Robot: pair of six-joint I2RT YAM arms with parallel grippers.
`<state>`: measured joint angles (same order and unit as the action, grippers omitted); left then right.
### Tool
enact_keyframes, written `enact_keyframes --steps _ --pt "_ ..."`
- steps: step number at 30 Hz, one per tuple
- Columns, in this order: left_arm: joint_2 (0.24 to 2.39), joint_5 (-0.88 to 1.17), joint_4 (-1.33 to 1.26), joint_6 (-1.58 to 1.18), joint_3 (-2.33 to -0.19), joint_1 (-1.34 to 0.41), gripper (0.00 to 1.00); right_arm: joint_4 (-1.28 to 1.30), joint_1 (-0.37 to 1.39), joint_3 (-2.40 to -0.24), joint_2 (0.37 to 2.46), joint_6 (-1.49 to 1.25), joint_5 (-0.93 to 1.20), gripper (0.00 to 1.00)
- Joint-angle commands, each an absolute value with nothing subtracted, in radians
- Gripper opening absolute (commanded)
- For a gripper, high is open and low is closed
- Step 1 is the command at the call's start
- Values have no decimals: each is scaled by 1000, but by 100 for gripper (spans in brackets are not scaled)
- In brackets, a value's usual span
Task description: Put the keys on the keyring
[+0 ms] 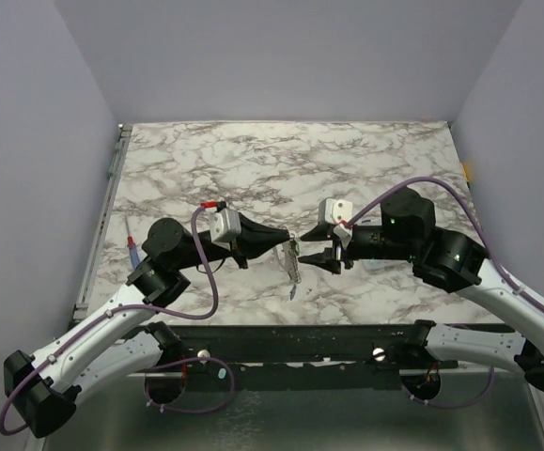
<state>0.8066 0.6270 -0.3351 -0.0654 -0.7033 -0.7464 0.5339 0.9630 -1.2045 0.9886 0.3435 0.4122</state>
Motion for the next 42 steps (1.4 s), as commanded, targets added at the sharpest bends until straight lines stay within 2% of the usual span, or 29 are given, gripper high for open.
enact_keyframes --steps 1,13,21,26,28,42 --pt "787 640 -446 -123 -680 -729 0 485 971 -1184 968 346 394 47" --pt "785 690 -491 -156 -669 -726 0 440 971 -1204 975 375 326 48" --pt "783 706 -516 -173 -661 -724 0 442 971 -1206 1012 390 327 33" --pt "780 709 -536 -186 -657 -722 0 433 971 -1205 1023 399 333 9" --pt "775 701 -555 -205 -650 -721 0 426 971 -1199 1022 399 331 4" --pt "802 681 -922 -447 -568 -663 0 234 971 -1131 1008 365 374 1"
